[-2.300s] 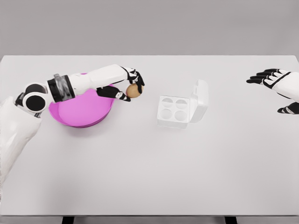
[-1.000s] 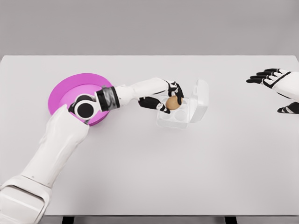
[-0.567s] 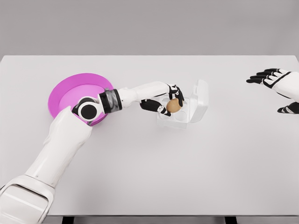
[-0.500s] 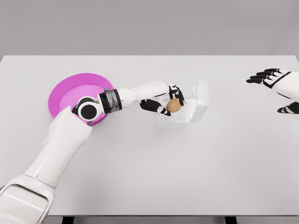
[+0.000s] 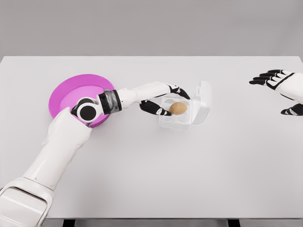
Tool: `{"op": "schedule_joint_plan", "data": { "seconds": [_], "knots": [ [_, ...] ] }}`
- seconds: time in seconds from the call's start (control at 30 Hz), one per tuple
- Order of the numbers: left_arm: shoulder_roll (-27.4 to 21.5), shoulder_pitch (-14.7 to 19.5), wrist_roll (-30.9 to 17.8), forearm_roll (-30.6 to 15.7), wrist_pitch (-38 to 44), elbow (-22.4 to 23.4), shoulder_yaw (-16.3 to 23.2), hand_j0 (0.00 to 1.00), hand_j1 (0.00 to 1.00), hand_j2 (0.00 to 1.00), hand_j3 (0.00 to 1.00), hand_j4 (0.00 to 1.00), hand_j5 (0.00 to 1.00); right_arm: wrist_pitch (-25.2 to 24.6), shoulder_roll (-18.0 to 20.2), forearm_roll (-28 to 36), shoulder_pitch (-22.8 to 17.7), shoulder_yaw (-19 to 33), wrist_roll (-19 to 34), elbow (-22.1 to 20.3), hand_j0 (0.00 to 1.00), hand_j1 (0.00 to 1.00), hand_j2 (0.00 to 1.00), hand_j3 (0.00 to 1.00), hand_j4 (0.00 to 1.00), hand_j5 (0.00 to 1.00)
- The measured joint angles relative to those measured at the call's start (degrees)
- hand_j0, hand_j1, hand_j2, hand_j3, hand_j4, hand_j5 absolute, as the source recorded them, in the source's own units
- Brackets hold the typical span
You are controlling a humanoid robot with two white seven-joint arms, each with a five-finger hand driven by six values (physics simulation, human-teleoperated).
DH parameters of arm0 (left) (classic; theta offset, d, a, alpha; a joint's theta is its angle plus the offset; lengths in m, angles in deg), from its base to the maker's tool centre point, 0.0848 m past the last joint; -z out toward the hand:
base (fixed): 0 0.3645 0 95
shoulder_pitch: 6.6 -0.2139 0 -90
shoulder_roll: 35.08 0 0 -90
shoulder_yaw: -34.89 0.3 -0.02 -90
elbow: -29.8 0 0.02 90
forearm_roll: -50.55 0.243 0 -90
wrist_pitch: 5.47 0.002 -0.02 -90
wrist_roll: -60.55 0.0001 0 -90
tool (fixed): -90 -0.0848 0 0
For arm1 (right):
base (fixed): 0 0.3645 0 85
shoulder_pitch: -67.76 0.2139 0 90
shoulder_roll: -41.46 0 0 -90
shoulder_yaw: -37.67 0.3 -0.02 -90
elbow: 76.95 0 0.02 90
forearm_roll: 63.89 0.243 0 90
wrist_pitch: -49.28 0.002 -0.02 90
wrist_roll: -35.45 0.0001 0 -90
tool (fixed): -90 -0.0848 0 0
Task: Pack egg into the box and close the box lid
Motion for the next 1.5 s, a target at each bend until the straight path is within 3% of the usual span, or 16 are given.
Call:
{"op": "schedule_joint_plan", "data": {
  "seconds": [0.2, 0.37, 0.43, 0.53, 0.67, 0.8, 0.93, 1.0, 1.2, 1.5],
  "knots": [
    [-0.67, 0.09, 0.0, -0.69, -0.02, -0.62, -0.23, 0.94, 0.94, 0.94, 0.94, 0.94, 0.94, 0.0, -0.07, 0.0, 0.09, -0.16, 0.0, 0.0, 1.0, 1.0, 1.0, 1.0, 1.0, 1.0],
    [-5.01, -0.79, 0.0, -2.93, -0.01, -6.07, -2.3, 1.0, 1.0, 1.0, 1.0, 1.0, 1.0, 0.0, -0.21, 0.0, 0.18, -0.32, 0.0, -0.04, 1.0, 1.0, 1.0, 1.0, 1.0, 1.0],
    [-8.42, -0.97, 0.0, -5.48, -0.01, -8.74, -2.59, 1.0, 1.0, 1.0, 1.0, 1.0, 1.0, 0.0, -0.22, -0.03, 0.18, -0.36, 0.0, -0.06, 1.0, 1.0, 1.0, 1.0, 1.0, 1.0],
    [-14.82, -3.87, -0.01, -10.23, -0.05, -13.5, -2.75, 1.0, 1.0, 1.0, 1.0, 1.0, 1.0, 0.0, -0.23, -0.33, 0.18, -0.4, 0.0, -0.04, 1.0, 1.0, 1.0, 1.0, 1.0, 1.0],
    [-25.9, -5.71, -0.01, -20.08, -0.03, -19.52, -2.92, 1.0, 1.0, 1.0, 1.0, 1.0, 1.0, 0.0, -0.15, -0.74, 0.09, -0.39, 0.0, -0.05, 1.0, 1.0, 1.0, 1.0, 1.0, 1.0],
    [-35.13, -7.56, 0.0, -28.08, -0.02, -21.04, -3.56, 1.0, 1.0, 1.0, 1.0, 1.0, 1.0, 0.0, -0.13, -0.84, 0.09, -0.36, 0.0, -0.04, 1.0, 1.0, 1.0, 1.0, 1.0, 1.0],
    [-39.96, -9.93, 0.0, -31.22, -0.02, -20.72, -3.88, 1.0, 1.0, 1.0, 1.0, 1.0, 1.0, 0.0, -0.05, -0.87, 0.09, -0.35, 0.0, 0.02, 1.0, 1.0, 1.0, 1.0, 1.0, 1.0],
    [-41.46, -10.19, 0.0, -31.78, -0.01, -20.63, -3.96, 1.0, 1.0, 1.0, 1.0, 1.0, 1.0, -0.04, -0.25, -1.67, 0.35, -0.75, -0.01, 0.25, 1.0, 1.0, 1.0, 1.0, 1.0, 1.0],
    [-42.86, -10.2, 0.0, -32.1, -0.01, -20.55, -4.18, 1.0, 1.0, 1.0, 1.0, 1.0, 1.0, -0.01, -2.58, -10.99, 2.99, -8.83, 0.0, 0.73, 1.0, 1.0, 1.0, 1.0, 1.0, 1.0],
    [-43.05, -10.2, 0.0, -31.62, -0.01, -20.55, -4.23, 1.0, 1.0, 1.0, 1.0, 1.0, 1.0, -0.01, -3.36, -15.96, 3.6, -10.83, 0.0, 2.61, 1.0, 1.0, 1.0, 1.0, 1.0, 1.0]
  ]
}}
